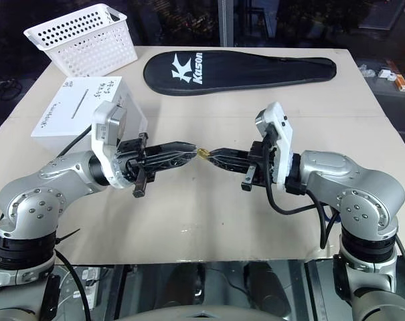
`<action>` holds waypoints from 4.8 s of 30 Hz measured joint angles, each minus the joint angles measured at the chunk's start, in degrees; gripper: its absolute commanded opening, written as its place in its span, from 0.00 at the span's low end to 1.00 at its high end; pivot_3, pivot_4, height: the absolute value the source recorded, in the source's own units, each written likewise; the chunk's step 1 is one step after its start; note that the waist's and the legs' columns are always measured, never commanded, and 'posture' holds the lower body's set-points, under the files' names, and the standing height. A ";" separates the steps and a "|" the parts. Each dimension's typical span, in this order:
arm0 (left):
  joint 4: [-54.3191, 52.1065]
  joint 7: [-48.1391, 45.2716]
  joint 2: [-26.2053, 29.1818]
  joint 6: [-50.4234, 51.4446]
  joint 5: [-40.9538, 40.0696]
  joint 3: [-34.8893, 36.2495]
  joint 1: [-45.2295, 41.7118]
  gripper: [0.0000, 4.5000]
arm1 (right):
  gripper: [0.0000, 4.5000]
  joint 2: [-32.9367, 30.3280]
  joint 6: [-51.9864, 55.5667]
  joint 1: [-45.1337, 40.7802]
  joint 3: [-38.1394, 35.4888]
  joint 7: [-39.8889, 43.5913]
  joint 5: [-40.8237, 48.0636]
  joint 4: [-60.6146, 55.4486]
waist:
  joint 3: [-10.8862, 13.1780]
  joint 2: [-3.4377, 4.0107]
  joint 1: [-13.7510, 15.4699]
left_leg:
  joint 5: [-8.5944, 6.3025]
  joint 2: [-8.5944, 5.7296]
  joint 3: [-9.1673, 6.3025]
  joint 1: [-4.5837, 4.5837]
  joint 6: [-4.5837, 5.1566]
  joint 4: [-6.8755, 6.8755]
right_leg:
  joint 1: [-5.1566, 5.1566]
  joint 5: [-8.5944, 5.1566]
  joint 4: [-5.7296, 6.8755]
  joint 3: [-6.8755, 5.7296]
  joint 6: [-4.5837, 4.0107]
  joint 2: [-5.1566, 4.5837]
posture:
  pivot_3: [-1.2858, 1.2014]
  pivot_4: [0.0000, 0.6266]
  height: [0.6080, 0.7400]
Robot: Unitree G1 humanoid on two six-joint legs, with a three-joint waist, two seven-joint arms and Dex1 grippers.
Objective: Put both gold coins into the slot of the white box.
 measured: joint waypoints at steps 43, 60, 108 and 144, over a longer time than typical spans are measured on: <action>8.99 21.74 12.55 5.39 -3.26 20.56 -0.87 0.00 | 0.97 -6.79 -22.78 -7.18 7.32 1.59 -7.30 6.32 | 0.06 -0.04 -0.03 | 0.00 0.00 0.02 0.02 0.00 -0.02 | -0.01 0.00 -0.01 0.00 0.00 -0.01 | 0.52 0.24 0.90; 45.29 25.20 23.92 33.12 11.31 7.05 -32.75 0.00 | 0.97 -4.75 -34.12 -11.19 12.07 9.39 -19.13 13.56 | 0.19 -0.17 0.23 | 0.02 0.00 0.00 -0.23 -0.04 -0.01 | -0.28 -0.02 0.05 -0.12 -0.04 -0.05 | 0.52 0.24 0.90; -15.89 5.58 5.49 12.06 10.38 36.42 25.20 0.60 | 1.00 18.00 -26.77 -6.96 27.57 -9.13 -38.19 36.96 | 0.06 -0.32 -0.37 | 0.11 0.05 0.06 -0.06 -0.19 -0.03 | -0.25 0.00 0.19 0.01 -0.09 -0.03 | 0.52 0.24 0.90; -15.63 -0.27 5.10 -5.79 13.66 36.34 38.93 0.61 | 0.01 29.80 -34.68 -14.86 24.68 -8.92 -47.31 58.92 | 0.04 -0.34 -0.22 | 0.09 0.03 0.01 -0.04 -0.16 -0.05 | -0.19 0.00 0.17 -0.06 -0.09 -0.05 | 0.52 0.24 0.90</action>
